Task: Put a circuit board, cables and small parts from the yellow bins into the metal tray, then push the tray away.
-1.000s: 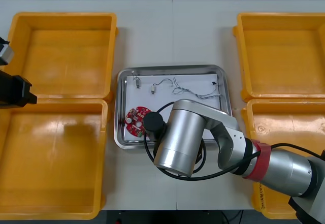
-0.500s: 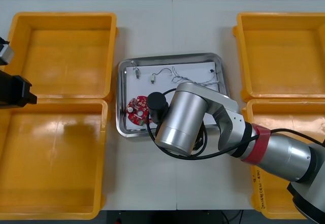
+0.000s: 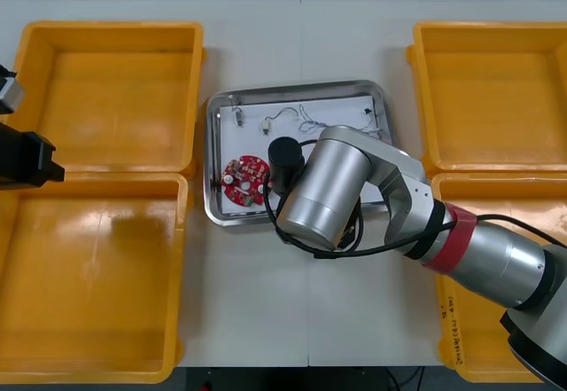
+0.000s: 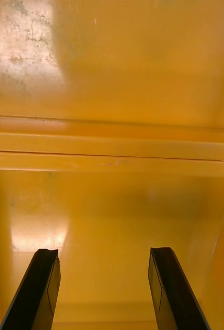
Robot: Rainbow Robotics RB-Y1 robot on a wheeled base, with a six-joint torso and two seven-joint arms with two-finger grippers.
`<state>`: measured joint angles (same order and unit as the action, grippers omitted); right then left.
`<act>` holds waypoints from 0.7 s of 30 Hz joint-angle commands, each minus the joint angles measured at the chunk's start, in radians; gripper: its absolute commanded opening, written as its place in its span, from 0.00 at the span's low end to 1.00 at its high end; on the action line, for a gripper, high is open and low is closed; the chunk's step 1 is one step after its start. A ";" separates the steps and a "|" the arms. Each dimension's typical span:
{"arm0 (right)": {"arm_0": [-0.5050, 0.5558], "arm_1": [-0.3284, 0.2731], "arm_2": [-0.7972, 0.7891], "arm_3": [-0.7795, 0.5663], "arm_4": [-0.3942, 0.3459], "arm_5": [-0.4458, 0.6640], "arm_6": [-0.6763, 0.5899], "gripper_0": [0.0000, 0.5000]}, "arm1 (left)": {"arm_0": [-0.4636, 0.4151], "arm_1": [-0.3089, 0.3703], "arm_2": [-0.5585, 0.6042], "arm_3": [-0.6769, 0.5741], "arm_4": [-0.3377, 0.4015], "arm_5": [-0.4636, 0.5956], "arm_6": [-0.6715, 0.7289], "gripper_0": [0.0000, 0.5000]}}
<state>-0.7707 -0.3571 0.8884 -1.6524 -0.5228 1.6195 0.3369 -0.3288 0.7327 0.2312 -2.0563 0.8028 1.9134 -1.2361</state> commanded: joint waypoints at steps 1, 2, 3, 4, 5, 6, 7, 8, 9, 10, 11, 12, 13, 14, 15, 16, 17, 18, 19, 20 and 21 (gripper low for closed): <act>-0.033 -0.020 -0.048 0.017 -0.016 -0.012 0.063 1.00 | 0.016 0.045 0.008 -0.028 -0.010 0.006 -0.123 1.00; -0.033 -0.020 -0.049 0.020 -0.017 -0.017 0.063 1.00 | 0.016 0.045 0.008 -0.028 -0.010 0.006 -0.123 1.00; -0.033 -0.020 -0.049 0.022 -0.016 -0.018 0.065 1.00 | 0.016 0.045 0.008 -0.028 -0.010 0.006 -0.123 1.00; -0.033 -0.020 -0.049 0.020 -0.016 -0.018 0.065 1.00 | 0.016 0.045 0.008 -0.028 -0.010 0.006 -0.123 1.00; -0.033 -0.019 -0.049 0.020 -0.019 -0.018 0.065 1.00 | 0.016 0.045 0.008 -0.028 -0.010 0.006 -0.123 1.00; -0.033 -0.017 -0.049 0.020 -0.022 -0.018 0.065 1.00 | 0.016 0.045 0.008 -0.028 -0.010 0.006 -0.123 1.00; -0.033 -0.016 -0.049 0.020 -0.025 -0.018 0.066 1.00 | 0.016 0.045 0.008 -0.028 -0.010 0.006 -0.123 1.00; -0.033 -0.010 -0.048 0.020 -0.028 -0.018 0.066 1.00 | 0.016 0.045 0.008 -0.028 -0.010 0.006 -0.123 1.00; -0.032 -0.005 -0.048 0.020 -0.031 -0.017 0.066 1.00 | 0.016 0.045 0.008 -0.028 -0.010 0.006 -0.123 1.00; -0.032 0.004 -0.046 0.020 -0.033 -0.017 0.068 1.00 | 0.016 0.045 0.008 -0.028 -0.010 0.006 -0.123 1.00; -0.032 0.009 -0.046 0.020 -0.031 -0.015 0.068 1.00 | 0.016 0.045 0.008 -0.028 -0.010 0.006 -0.123 1.00; -0.032 0.009 -0.046 0.020 -0.031 -0.015 0.068 1.00 | 0.016 0.045 0.008 -0.028 -0.010 0.006 -0.123 1.00; -0.029 0.024 -0.046 0.020 -0.028 -0.015 0.070 1.00 | 0.016 0.045 0.008 -0.028 -0.010 0.006 -0.123 1.00; -0.029 0.032 -0.046 0.019 -0.026 -0.012 0.073 1.00 | 0.016 0.045 0.008 -0.028 -0.010 0.006 -0.123 1.00; -0.029 0.033 -0.045 0.019 -0.026 -0.012 0.073 1.00 | 0.016 0.045 0.008 -0.028 -0.010 0.006 -0.123 1.00; -0.029 0.040 -0.042 0.020 -0.026 -0.013 0.074 1.00 | 0.016 0.045 0.008 -0.028 -0.010 0.006 -0.123 1.00; -0.029 0.044 -0.039 0.019 -0.023 -0.013 0.077 1.00 | 0.016 0.045 0.008 -0.028 -0.010 0.006 -0.123 1.00; -0.029 0.046 -0.036 0.019 -0.023 -0.013 0.079 1.00 | 0.016 0.045 0.008 -0.028 -0.010 0.006 -0.123 1.00; -0.029 0.049 -0.028 0.019 -0.022 -0.017 0.080 1.00 | 0.016 0.045 0.008 -0.028 -0.010 0.006 -0.123 1.00; -0.029 0.050 -0.022 0.020 -0.019 -0.021 0.085 1.00 | 0.016 0.045 0.008 -0.028 -0.010 0.006 -0.123 1.00; -0.030 0.052 -0.017 0.019 -0.016 -0.024 0.086 1.00 | 0.016 0.045 0.008 -0.028 -0.010 0.006 -0.123 1.00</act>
<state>-0.7727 -0.3289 0.8630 -1.6251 -0.5451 1.6094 0.3834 -0.3287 0.7327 0.2312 -2.0563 0.8026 1.9134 -1.2362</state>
